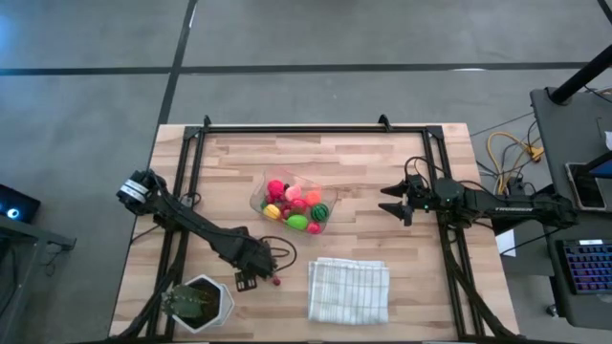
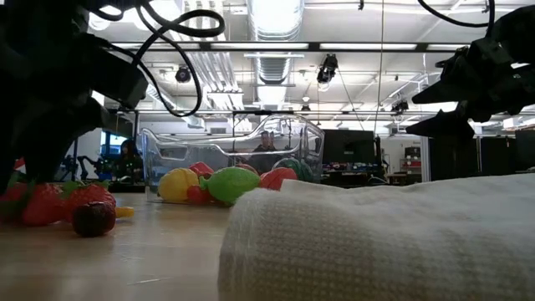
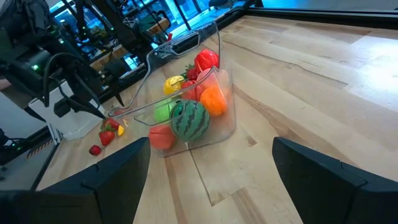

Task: Pick and placing Produce into tupperware
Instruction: Put the red strawberry into the transparent bin

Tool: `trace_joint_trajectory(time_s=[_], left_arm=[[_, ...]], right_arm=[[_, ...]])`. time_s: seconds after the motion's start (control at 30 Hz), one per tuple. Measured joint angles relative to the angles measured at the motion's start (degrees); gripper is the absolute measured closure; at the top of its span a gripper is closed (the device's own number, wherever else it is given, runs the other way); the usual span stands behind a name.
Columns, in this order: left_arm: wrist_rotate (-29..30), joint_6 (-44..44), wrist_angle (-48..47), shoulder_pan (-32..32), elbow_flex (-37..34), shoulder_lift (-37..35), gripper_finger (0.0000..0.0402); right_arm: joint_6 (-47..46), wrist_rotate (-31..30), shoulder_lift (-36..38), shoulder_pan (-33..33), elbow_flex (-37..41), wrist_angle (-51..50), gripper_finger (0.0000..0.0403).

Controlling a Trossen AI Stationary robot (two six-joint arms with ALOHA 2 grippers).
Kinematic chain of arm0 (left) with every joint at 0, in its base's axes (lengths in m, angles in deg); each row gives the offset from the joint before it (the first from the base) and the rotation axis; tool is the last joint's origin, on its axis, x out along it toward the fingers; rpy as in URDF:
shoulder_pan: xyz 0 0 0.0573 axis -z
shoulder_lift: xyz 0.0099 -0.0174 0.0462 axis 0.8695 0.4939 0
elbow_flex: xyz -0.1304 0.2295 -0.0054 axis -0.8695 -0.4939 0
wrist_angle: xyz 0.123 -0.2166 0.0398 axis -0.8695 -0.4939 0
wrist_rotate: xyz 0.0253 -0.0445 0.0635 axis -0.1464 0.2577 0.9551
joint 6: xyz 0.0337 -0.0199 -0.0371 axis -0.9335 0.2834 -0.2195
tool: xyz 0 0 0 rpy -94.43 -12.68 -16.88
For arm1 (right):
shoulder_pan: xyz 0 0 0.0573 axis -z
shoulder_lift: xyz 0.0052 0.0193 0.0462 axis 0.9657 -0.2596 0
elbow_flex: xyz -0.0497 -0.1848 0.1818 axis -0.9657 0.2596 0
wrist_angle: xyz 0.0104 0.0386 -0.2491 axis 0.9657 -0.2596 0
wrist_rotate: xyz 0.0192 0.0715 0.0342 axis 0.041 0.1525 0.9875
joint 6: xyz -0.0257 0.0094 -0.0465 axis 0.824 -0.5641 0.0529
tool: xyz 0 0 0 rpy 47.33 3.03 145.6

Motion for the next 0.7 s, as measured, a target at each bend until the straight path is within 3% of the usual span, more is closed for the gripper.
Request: trace_joint_trajectory(time_s=[0.47, 0.7], left_arm=[[0.3, 3.0, 3.3, 0.0, -2.6, 0.0, 0.0162], [0.3, 3.0, 3.7, 0.0, -2.7, 0.0, 0.0226]], right_arm=[[0.0, 0.0, 0.0, 0.0, 0.0, 0.0, 0.0074], [0.0, 0.0, 0.0, 0.0, 0.0, 0.0, 0.0074]])
